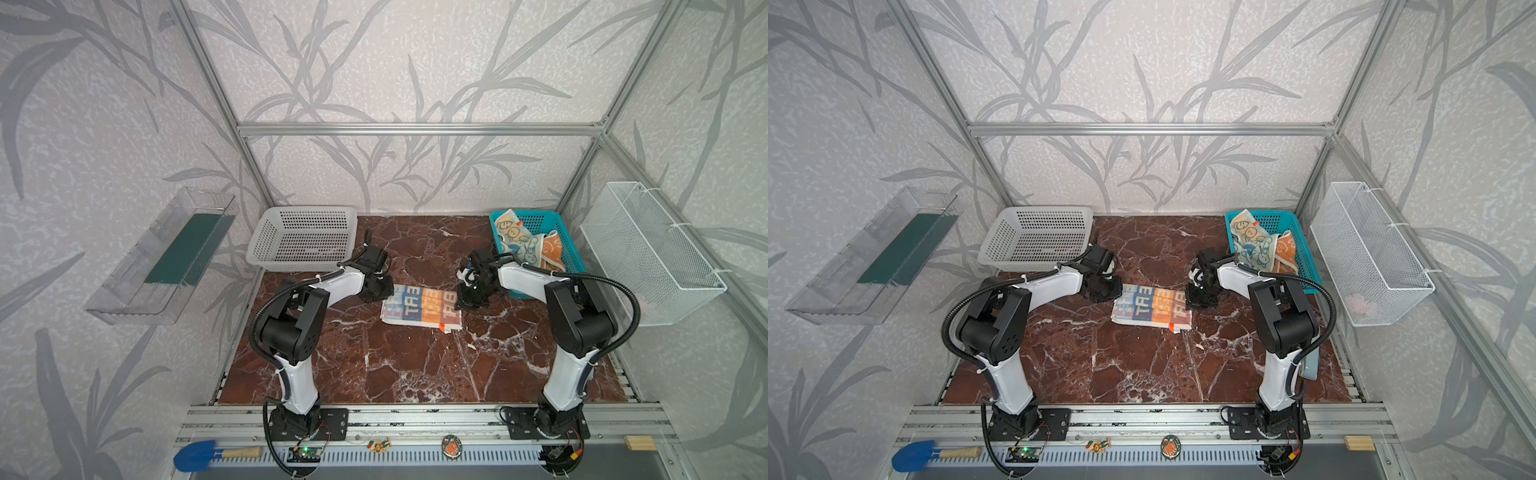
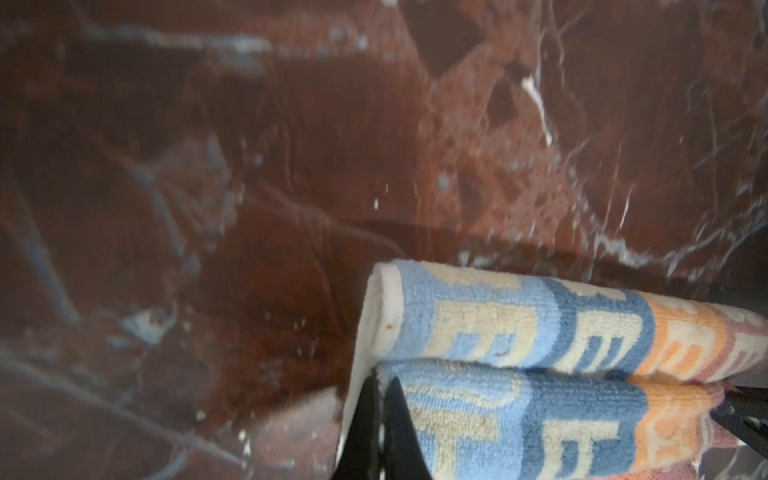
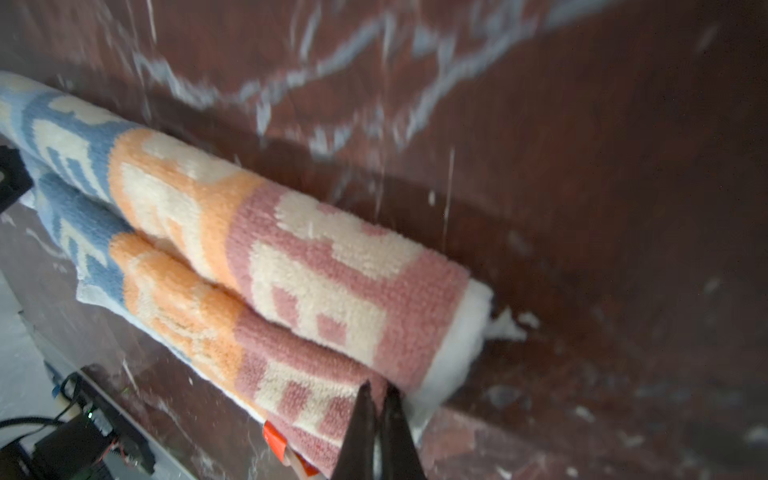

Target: Fold and stack the towels

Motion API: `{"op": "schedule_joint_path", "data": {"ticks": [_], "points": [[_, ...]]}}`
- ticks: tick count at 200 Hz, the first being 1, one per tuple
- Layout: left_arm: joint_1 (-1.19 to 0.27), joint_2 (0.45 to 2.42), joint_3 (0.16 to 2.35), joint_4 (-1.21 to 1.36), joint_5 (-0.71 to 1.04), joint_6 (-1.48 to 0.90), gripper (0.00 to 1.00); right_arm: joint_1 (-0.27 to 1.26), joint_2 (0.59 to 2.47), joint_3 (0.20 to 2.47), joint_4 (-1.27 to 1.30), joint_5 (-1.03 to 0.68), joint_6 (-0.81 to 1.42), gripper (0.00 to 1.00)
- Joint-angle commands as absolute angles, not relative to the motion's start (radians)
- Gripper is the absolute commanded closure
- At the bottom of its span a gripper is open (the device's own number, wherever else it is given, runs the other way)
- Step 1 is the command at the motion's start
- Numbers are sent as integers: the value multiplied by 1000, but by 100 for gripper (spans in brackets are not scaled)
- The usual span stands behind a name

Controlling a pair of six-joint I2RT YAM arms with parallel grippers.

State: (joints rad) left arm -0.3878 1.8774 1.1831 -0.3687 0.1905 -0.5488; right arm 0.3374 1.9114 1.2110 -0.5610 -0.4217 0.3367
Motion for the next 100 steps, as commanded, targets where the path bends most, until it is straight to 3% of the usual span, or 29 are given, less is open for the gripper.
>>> {"op": "schedule_joint_path", "data": {"ticks": [1,38,100], "points": [[-374,1888,1273,-451,134,-530,100,331,1925,1301,-631,-382,336,100],[-369,1847,1333,-515,97,-503,100,330,1874,1359,-689,-370,320,100],[-367,1760,1229,-482,120,-533,100,330,1807,1284,-676,-372,311,100]]}}
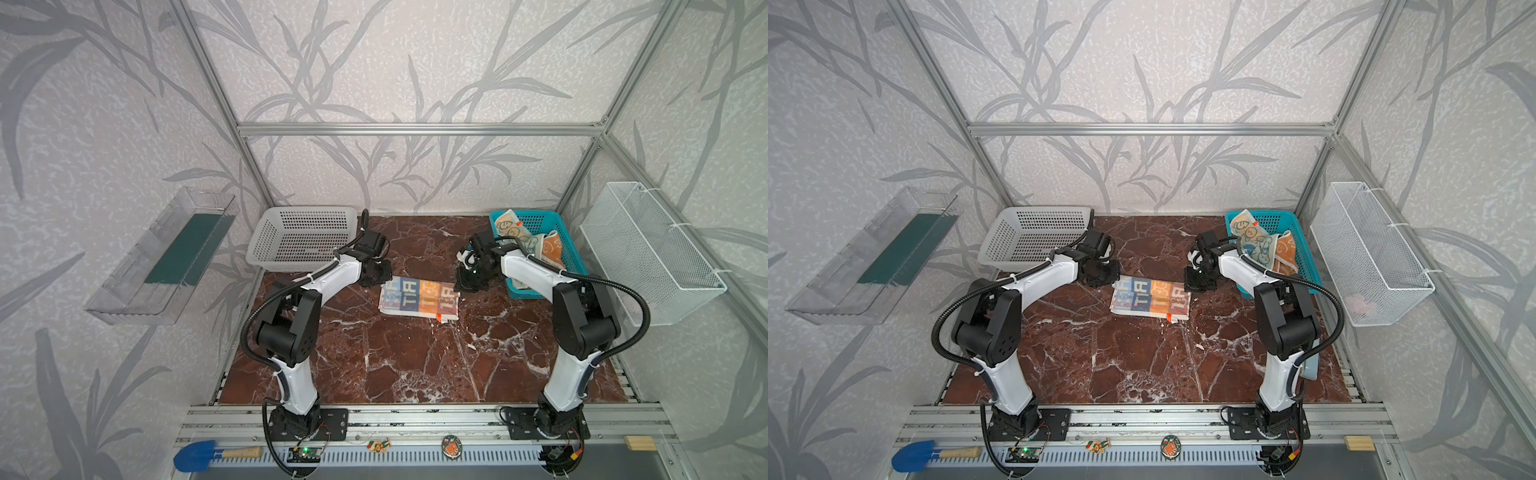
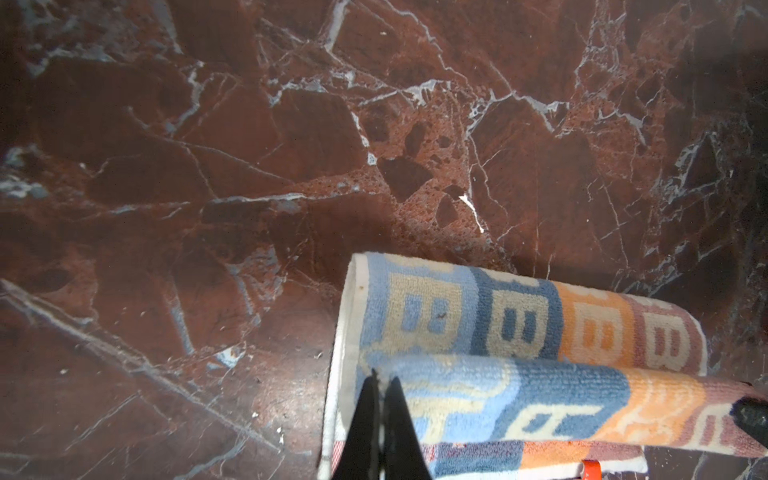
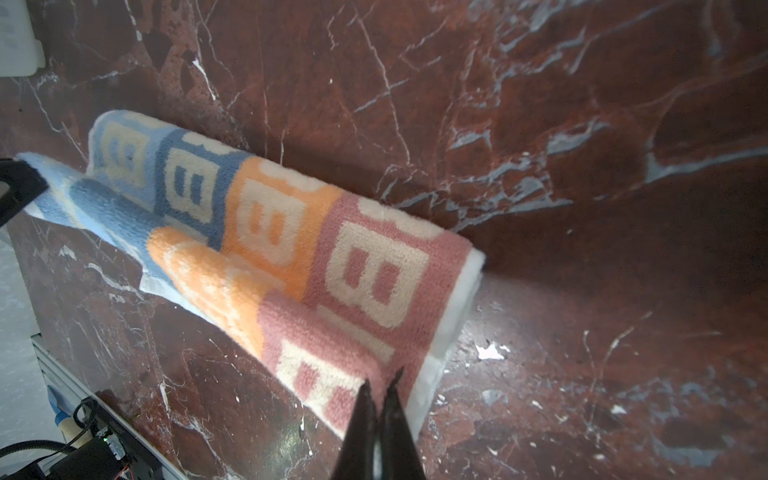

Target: Fold and stack the towels

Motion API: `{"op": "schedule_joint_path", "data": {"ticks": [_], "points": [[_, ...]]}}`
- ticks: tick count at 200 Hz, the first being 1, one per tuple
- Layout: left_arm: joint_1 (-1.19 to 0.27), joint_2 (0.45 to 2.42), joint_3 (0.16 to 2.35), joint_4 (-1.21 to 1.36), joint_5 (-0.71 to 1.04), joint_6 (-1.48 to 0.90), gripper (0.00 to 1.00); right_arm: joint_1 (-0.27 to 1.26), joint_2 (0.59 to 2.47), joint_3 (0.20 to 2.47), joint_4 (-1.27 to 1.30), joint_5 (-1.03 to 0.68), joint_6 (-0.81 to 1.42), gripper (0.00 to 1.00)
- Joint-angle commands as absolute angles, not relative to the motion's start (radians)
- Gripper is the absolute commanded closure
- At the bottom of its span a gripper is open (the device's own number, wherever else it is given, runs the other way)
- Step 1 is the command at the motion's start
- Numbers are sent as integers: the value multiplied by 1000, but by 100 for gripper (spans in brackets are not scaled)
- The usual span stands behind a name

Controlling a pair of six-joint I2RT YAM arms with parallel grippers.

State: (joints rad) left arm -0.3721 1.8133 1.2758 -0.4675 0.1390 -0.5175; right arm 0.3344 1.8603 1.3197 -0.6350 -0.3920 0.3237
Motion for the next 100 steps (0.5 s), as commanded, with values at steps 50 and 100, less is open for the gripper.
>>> {"op": "schedule_joint_path", "data": {"ticks": [50,100], "points": [[-368,1735,1167,-458,133,-548,100,333,1785,1207,-646,-380,310,100],[-368,1708,1096,-432,135,-556,100,347,1781,1144,-614,-368,314,100]]}}
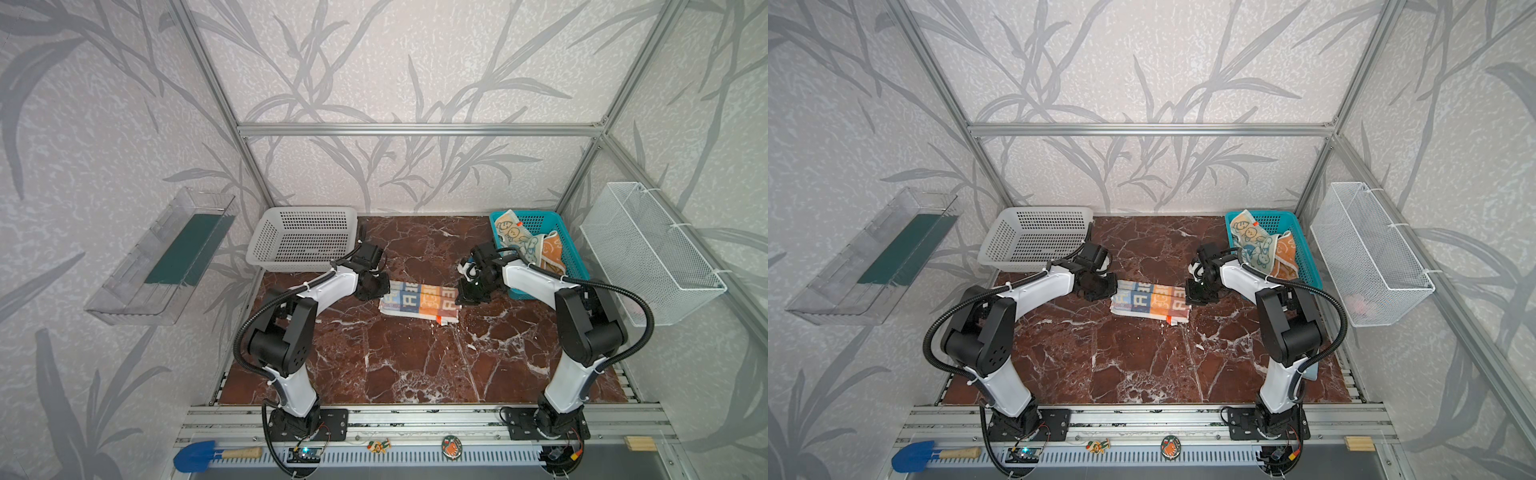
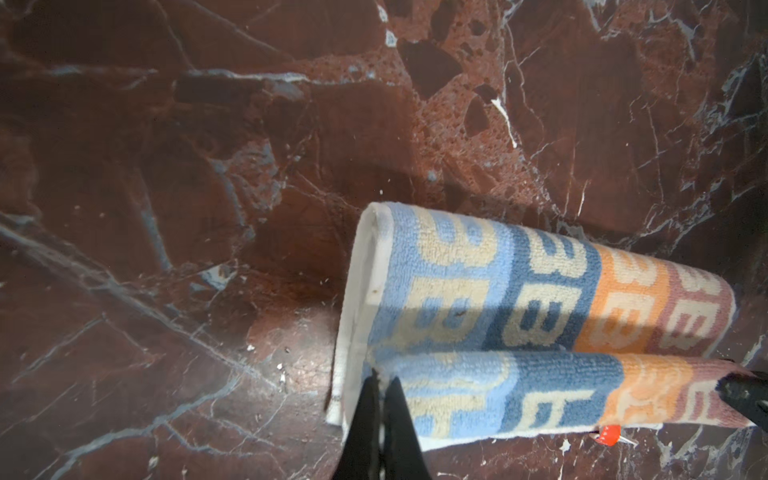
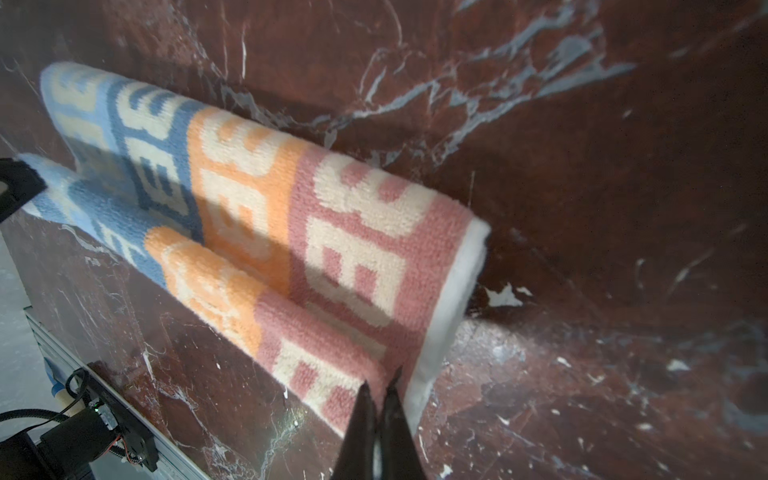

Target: Fold and stack the towels

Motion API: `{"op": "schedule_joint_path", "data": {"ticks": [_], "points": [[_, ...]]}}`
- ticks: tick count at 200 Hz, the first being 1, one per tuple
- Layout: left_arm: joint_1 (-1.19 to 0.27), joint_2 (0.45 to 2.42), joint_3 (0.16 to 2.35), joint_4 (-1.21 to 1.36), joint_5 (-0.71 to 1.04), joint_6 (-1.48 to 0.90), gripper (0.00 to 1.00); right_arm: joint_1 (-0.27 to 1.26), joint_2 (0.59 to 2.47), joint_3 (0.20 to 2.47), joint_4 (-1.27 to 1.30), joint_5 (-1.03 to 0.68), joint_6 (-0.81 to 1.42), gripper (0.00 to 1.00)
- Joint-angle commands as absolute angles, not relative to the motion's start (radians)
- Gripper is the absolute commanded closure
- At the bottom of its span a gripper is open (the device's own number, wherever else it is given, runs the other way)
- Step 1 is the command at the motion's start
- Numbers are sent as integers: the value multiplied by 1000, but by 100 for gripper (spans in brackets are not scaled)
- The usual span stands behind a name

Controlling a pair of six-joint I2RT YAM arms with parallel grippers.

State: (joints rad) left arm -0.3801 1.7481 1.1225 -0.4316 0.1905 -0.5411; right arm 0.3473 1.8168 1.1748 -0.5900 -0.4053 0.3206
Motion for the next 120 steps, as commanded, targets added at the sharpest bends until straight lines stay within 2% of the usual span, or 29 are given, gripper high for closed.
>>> {"op": "schedule_joint_path", "data": {"ticks": [1,63,84,120], "points": [[-368,1707,1096,-431,135,-556,100,347,1781,1143,-612,-367,315,100],[-368,1723,1088,-418,135,-557,100,376,1764,1108,-598,-345,328,100],[-367,1723,1083,-411,145,-558,100,377,1761,1098,-597,-343,329,96],[-373,1706,1067,-396,165,-565,73,394,1746,1084,-582,-348,325,78]]}}
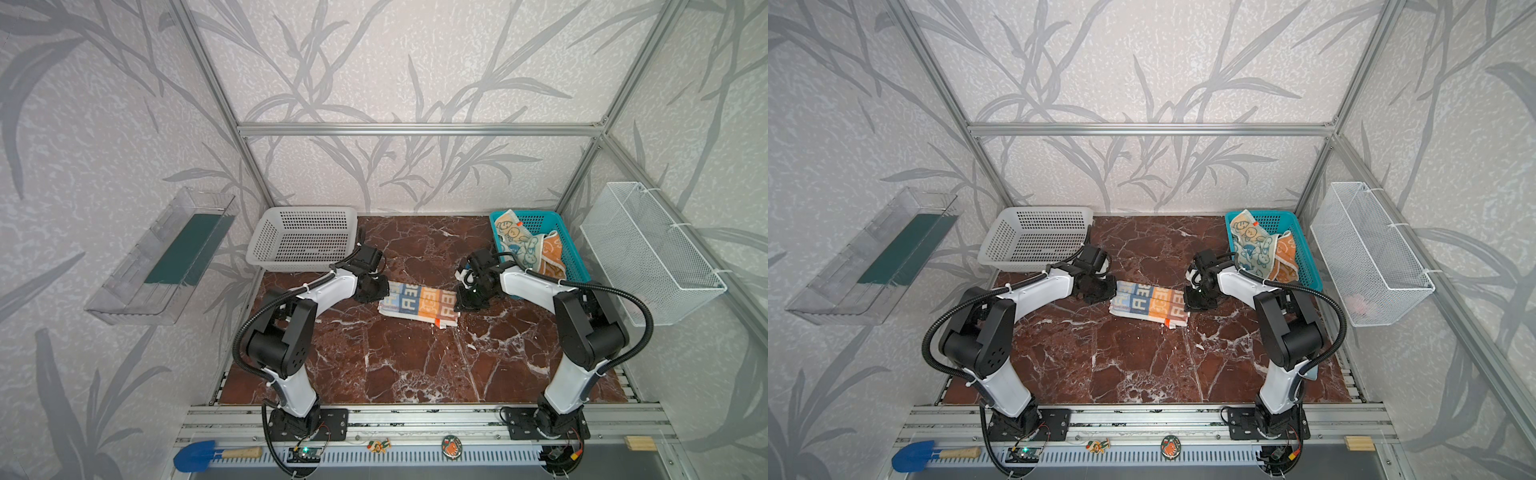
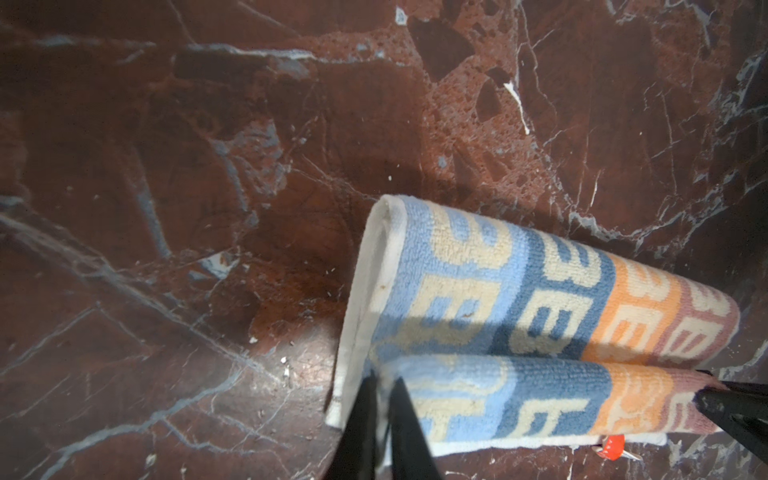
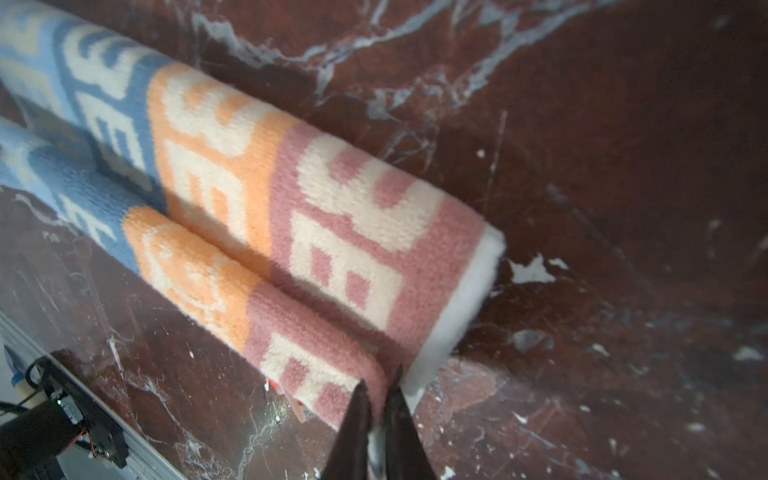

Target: Fold and stack the towels

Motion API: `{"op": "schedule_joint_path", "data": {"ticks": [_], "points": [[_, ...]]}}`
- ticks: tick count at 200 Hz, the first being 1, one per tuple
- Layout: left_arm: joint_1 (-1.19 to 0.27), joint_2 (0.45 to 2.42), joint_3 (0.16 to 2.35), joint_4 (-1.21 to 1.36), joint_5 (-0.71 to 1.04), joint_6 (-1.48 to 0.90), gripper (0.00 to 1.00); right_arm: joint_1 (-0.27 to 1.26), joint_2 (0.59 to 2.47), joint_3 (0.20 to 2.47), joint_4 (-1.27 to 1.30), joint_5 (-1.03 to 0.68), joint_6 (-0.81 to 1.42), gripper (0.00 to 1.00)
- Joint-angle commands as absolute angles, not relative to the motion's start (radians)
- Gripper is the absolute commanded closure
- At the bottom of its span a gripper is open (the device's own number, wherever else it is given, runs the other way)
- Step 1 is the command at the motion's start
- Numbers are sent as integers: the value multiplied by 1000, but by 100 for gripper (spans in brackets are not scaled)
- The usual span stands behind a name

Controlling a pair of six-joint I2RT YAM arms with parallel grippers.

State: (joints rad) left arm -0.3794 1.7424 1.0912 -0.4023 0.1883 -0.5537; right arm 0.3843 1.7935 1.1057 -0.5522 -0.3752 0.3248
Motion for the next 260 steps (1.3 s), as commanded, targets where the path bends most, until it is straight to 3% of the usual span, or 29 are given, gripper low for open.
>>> {"op": "schedule_joint_path", "data": {"ticks": [1,51,81,148,191,260], "points": [[-374,1704,1067,-396,165,-566,73,395,1745,1084,-581,-349,325,77],[-392,1603,1077,-436,151,-574,34,425,1656,1114,-615,-359,327,51],[-407,1532,1105,-456,153,-593,1,425,1589,1119,-611,-389,352,37],[-467,1586,1082,-283,336,-785,1,476,1623,1012,-389,-567,497,7],[-484,1638,958,-189,355,-830,1,484,1688,930,-309,-582,516,2],[-546,1680,917,-190,331,-832,1,448,1789,1036,-471,-456,386,1]]}}
